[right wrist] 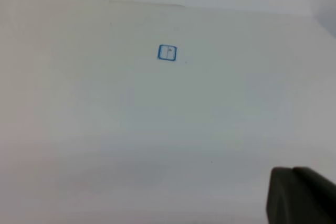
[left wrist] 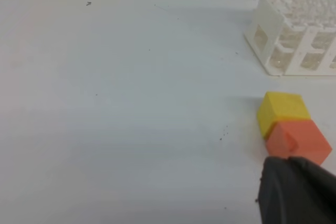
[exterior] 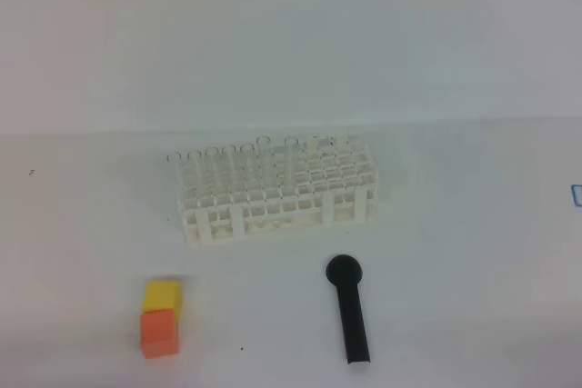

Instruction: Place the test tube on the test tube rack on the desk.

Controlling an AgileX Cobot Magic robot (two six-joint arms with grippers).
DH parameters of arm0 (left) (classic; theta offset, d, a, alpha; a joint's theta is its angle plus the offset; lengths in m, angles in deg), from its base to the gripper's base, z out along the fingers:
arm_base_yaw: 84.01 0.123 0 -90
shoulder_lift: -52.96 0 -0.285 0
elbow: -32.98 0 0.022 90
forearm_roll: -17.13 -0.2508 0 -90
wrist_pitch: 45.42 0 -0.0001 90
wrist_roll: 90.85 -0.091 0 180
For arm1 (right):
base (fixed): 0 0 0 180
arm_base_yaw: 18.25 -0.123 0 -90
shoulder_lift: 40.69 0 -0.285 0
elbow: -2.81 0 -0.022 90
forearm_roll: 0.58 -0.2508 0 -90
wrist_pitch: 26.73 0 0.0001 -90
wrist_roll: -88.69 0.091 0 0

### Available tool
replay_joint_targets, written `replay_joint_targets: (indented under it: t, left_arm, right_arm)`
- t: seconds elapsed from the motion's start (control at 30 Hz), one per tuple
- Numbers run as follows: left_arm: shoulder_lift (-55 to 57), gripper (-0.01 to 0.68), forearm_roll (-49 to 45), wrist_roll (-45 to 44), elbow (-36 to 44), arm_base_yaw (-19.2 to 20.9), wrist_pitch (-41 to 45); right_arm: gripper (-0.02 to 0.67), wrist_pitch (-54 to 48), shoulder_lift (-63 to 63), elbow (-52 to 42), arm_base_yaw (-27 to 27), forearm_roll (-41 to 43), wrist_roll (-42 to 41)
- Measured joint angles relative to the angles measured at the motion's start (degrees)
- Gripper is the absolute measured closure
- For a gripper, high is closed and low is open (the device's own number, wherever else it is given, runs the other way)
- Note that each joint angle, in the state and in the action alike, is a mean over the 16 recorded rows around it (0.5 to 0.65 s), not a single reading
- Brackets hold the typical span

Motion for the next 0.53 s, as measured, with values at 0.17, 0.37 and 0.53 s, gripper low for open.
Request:
replay_joint_targets:
  t: [0.17, 0.37, 0.53]
  left_arm:
    - [0.0, 0.673, 0.0, 0.0, 0.0, 0.0, 0.0]
    - [0.0, 0.673, 0.0, 0.0, 0.0, 0.0, 0.0]
    - [0.0, 0.673, 0.0, 0.0, 0.0, 0.0, 0.0]
  right_arm:
    - [0.650, 0.0, 0.0, 0.0, 0.0, 0.0, 0.0]
    - [0.650, 0.0, 0.0, 0.0, 0.0, 0.0, 0.0]
    - [0.650, 0.0, 0.0, 0.0, 0.0, 0.0, 0.0]
